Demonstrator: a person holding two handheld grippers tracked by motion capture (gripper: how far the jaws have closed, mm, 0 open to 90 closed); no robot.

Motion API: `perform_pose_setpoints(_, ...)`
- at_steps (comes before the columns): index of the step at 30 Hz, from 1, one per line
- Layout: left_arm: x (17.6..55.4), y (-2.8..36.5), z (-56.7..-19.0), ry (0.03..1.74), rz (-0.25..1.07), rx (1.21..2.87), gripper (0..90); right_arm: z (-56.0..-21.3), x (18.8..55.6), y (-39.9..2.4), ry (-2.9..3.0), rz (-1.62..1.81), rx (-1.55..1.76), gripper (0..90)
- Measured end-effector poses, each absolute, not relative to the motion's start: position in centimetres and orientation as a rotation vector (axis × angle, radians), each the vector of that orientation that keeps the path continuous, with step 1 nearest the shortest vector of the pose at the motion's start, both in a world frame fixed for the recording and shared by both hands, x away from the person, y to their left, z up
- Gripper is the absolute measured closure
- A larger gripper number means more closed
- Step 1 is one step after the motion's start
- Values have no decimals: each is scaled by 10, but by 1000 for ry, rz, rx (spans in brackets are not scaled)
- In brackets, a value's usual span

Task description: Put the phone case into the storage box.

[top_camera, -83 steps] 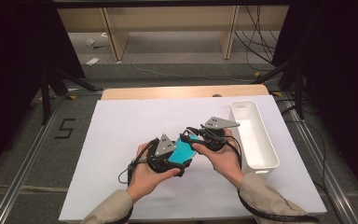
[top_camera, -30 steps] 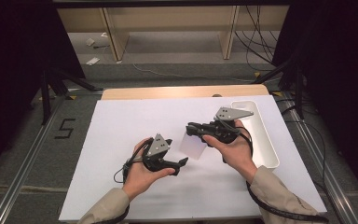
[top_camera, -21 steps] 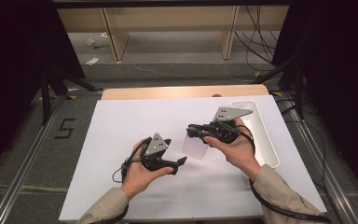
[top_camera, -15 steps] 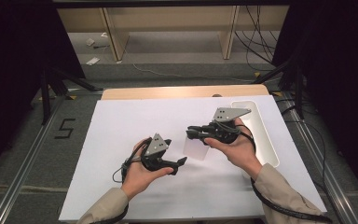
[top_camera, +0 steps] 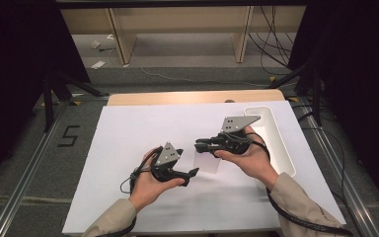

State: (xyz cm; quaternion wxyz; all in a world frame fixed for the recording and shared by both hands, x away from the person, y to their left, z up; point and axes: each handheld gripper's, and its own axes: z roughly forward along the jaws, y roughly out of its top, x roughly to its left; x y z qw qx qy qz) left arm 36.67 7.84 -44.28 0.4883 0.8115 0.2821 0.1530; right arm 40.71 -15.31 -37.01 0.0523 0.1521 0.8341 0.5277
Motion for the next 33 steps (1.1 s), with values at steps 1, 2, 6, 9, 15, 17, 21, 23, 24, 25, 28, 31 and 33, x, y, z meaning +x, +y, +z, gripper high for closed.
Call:
perform_pose_setpoints(1, 367, 78, -443, 684, 370, 1975, 176, -370, 407, -153, 2539, 1608, 459, 798)
perform_pose_setpoints(2, 367, 77, -444, 681, 368, 1980, 177, -370, 407, -152, 2543, 1609, 457, 798)
perform_pose_setpoints(6, 367, 77, -445, 679, 366, 1985, 183, -369, 406, -151, 2556, 1609, 438, 798)
perform_pose_setpoints(9, 367, 76, -445, 676, 360, 1987, 188, -369, 405, -150, 2562, 1618, 426, 798)
perform_pose_setpoints(15, 367, 76, -446, 667, 348, 1997, 215, -370, 405, -149, 2576, 1628, 413, 798)
perform_pose_setpoints(17, 367, 76, -447, 664, 346, 1999, 220, -370, 405, -149, 2581, 1629, 410, 798)
perform_pose_setpoints(21, 367, 76, -448, 650, 340, 2020, 245, -369, 404, -148, 2593, 1638, 401, 798)
perform_pose_setpoints(23, 367, 75, -449, 640, 335, 2026, 270, -369, 404, -148, 2597, 1639, 398, 798)
perform_pose_setpoints(24, 367, 75, -449, 638, 333, 2028, 275, -370, 404, -148, 2599, 1638, 396, 798)
perform_pose_setpoints(25, 367, 75, -450, 632, 326, 2029, 282, -370, 405, -148, 2600, 1639, 396, 798)
perform_pose_setpoints(28, 368, 75, -451, 608, 315, 2032, 310, -370, 405, -148, 2606, 1641, 395, 798)
perform_pose_setpoints(31, 368, 74, -452, 593, 287, 2030, 358, -370, 405, -147, 2607, 1645, 397, 798)
perform_pose_setpoints(33, 369, 74, -453, 576, 266, 2038, 406, -370, 405, -148, 2607, 1646, 400, 798)
